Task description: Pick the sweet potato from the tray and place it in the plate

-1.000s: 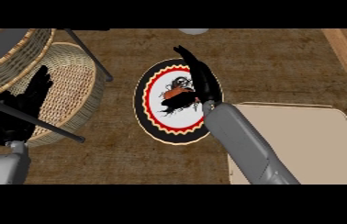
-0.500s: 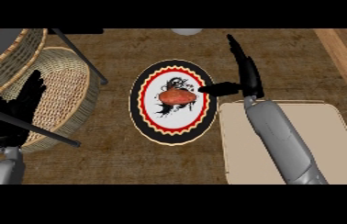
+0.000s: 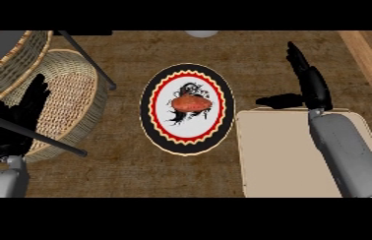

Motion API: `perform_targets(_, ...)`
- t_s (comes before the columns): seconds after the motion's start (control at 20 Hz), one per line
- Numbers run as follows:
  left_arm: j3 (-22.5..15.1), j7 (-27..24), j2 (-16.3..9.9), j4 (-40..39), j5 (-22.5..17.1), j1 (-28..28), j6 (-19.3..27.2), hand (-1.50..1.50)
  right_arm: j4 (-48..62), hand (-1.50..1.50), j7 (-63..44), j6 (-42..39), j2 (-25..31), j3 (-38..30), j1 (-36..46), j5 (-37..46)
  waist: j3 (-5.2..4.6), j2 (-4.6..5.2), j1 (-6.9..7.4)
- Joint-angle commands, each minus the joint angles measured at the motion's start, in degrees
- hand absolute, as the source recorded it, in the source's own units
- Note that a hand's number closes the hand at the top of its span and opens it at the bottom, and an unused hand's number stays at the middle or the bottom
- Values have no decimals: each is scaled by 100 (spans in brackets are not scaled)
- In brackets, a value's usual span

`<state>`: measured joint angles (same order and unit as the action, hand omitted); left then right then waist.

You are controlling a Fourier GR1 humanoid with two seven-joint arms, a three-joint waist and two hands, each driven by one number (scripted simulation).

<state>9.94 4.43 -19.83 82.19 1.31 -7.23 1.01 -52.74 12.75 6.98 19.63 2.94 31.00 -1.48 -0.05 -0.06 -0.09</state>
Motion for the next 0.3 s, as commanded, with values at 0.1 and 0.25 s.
perform_targets(0.1,-713,162,605,343,8,-344,-192,0,410,-150,564,-710,550,-450,-88,-322,15,26,-23)
perform_targets(0.25,-935,65,921,234,339,-401,99,0,543,-150,738,-705,418,-399,-275,-273,15,32,-85)
